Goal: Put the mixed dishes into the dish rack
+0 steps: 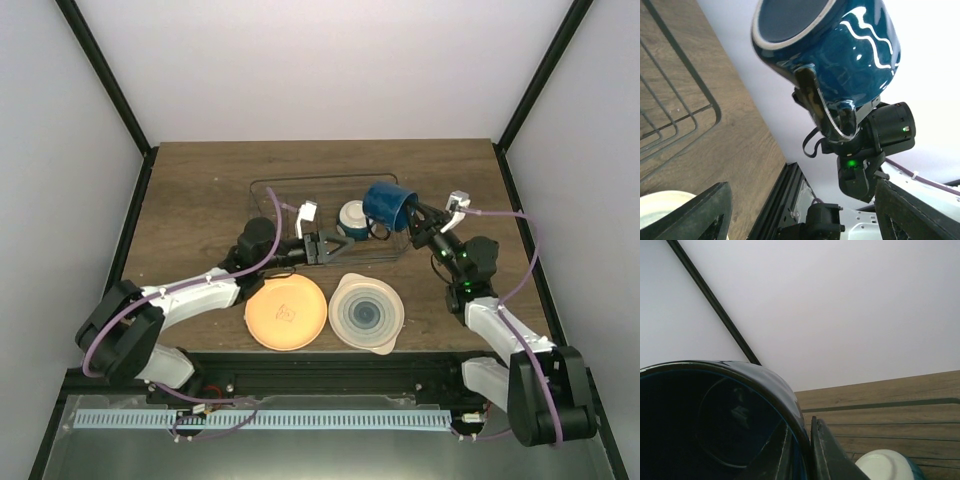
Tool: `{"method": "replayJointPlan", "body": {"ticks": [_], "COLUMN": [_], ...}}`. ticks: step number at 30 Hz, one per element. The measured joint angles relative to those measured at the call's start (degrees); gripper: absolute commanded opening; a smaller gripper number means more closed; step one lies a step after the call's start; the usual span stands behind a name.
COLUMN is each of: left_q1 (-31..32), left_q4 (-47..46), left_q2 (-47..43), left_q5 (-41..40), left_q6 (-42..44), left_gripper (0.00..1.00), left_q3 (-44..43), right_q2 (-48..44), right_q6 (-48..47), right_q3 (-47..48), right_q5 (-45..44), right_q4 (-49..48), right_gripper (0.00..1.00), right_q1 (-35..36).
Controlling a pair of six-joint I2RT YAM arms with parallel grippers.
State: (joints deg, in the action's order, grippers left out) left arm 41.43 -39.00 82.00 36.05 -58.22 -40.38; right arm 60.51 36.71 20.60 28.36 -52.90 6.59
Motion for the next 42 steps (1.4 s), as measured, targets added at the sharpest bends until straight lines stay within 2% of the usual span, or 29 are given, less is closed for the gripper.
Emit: {"method": "replayJointPlan", "body": {"ticks": [13,22,34,42], "left_q1": [0.83,0.94,0.94,0.94], "left_q4": [-6.54,-8.5,-9.03,-9.31], "left_q2": [3.3,4.09,4.09,4.63], "left_q5": [-0.42,-0.37,0.24,0.31], "left_q6": [-2.43,-3.1,-3.1,-3.21], "left_gripper": [0.75,0.72,0.61,0.45], "left_q3": [-0.57,-0.9,-2.69,-2.69], "right_q2": [2.86,4.37,4.87,5.18], "right_q6": [-0.66,-1.05,-1.31,-1.25], "right_q3": [0.17,0.44,1.05,1.22], "right_q5": [-3.96,-4.59,-4.59,-4.61], "right_q4": [-1.77,-2.71,-2.73,-3.08], "right_gripper": [0.01,0.01,0.01,0.01], "right_q1": [7.32,9.42,9.97,10.12]}}
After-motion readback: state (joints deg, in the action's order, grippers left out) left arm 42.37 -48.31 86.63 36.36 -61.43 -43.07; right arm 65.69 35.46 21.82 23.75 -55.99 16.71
